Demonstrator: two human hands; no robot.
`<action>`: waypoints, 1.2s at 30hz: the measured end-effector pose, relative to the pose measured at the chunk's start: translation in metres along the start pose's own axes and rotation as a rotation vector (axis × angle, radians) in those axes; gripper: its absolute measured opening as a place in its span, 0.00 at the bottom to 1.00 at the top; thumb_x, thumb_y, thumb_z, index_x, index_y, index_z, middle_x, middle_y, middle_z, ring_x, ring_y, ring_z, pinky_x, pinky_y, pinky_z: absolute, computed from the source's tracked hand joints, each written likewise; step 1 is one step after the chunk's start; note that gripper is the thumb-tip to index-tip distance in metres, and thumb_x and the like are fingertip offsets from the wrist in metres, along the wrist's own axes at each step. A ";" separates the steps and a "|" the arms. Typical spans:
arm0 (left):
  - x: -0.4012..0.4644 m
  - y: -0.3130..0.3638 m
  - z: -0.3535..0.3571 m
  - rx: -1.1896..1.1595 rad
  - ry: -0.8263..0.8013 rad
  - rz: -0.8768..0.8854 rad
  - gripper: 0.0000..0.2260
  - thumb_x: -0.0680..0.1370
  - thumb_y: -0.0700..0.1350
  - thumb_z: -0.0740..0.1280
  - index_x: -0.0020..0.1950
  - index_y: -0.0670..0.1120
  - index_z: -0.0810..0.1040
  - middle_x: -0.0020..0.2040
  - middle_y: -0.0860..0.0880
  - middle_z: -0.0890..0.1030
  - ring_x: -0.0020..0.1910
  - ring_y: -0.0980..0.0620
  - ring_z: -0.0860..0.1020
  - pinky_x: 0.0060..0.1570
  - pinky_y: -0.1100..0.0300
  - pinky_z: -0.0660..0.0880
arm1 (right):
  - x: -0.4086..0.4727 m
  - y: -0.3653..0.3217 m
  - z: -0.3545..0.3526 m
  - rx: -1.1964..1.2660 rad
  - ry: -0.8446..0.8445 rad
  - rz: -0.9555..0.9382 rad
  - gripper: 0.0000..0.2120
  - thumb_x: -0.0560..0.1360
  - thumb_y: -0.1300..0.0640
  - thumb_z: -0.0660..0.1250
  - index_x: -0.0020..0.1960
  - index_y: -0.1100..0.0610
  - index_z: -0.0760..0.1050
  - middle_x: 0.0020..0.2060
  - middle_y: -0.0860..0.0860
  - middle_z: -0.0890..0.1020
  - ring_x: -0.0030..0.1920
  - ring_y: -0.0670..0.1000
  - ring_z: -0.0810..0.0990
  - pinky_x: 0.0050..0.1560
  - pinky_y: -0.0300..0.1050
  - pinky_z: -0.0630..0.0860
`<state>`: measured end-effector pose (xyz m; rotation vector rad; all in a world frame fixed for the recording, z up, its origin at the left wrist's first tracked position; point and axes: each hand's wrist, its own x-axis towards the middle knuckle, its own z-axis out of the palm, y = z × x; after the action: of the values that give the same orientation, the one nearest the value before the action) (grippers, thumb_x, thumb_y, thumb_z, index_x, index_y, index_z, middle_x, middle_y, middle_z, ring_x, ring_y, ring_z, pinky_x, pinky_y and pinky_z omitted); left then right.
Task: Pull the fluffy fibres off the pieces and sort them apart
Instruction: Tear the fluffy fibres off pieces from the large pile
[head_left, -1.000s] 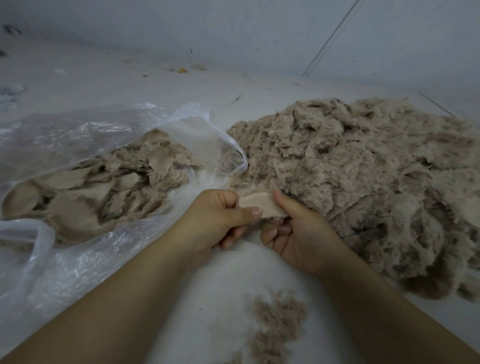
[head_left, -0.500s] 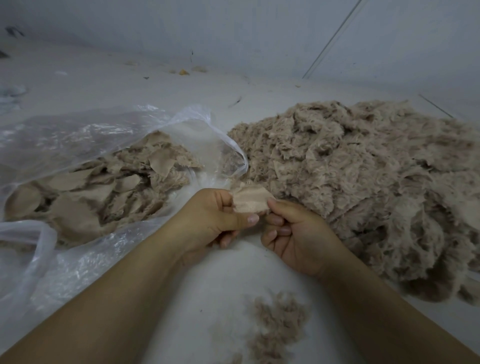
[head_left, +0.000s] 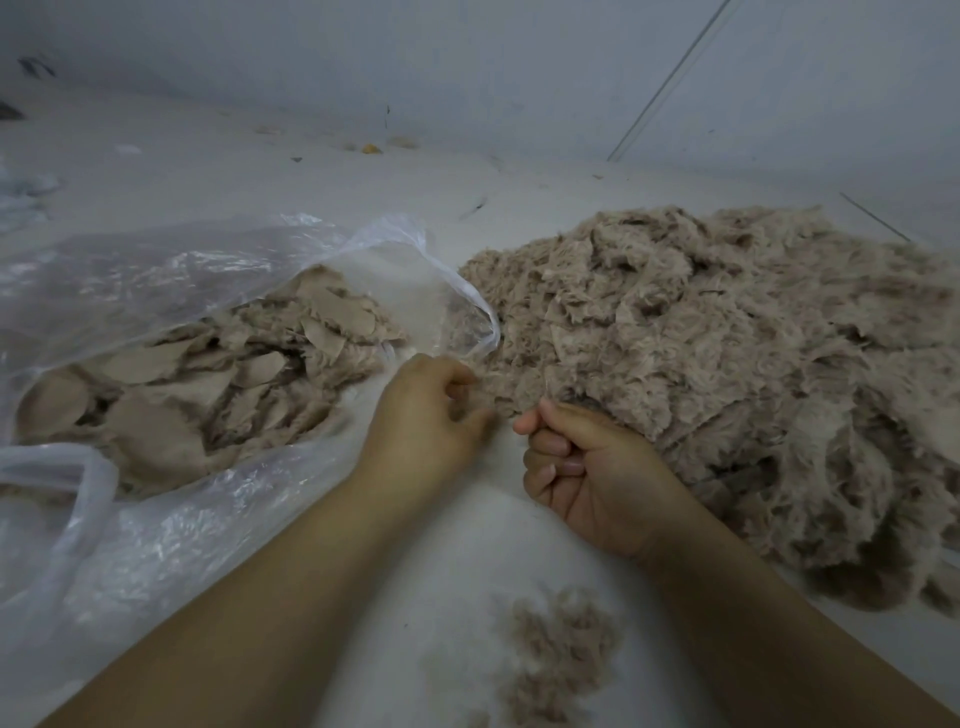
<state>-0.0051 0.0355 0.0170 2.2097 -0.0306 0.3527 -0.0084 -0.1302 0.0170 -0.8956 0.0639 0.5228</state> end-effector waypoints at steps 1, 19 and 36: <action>0.001 0.000 0.001 0.187 -0.062 0.042 0.07 0.72 0.46 0.73 0.45 0.47 0.77 0.44 0.50 0.74 0.39 0.54 0.75 0.40 0.59 0.74 | 0.000 0.000 0.000 0.000 -0.003 0.001 0.12 0.72 0.55 0.66 0.39 0.63 0.80 0.25 0.48 0.66 0.22 0.42 0.61 0.26 0.35 0.68; -0.012 0.014 -0.002 -0.823 -0.150 -0.149 0.12 0.81 0.36 0.62 0.37 0.42 0.75 0.24 0.49 0.72 0.19 0.57 0.64 0.20 0.69 0.59 | -0.001 -0.002 0.004 0.000 0.045 0.028 0.06 0.78 0.64 0.60 0.47 0.59 0.75 0.25 0.48 0.66 0.21 0.42 0.60 0.25 0.35 0.67; -0.015 0.015 0.002 -0.903 -0.278 -0.184 0.11 0.79 0.39 0.66 0.36 0.44 0.80 0.28 0.44 0.76 0.19 0.56 0.67 0.20 0.68 0.63 | -0.003 -0.002 0.004 -0.077 -0.020 0.046 0.09 0.73 0.67 0.63 0.45 0.59 0.80 0.24 0.47 0.67 0.21 0.41 0.61 0.26 0.33 0.67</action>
<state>-0.0210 0.0233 0.0231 1.3333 -0.1125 -0.0805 -0.0104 -0.1294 0.0222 -0.9659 0.0461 0.5804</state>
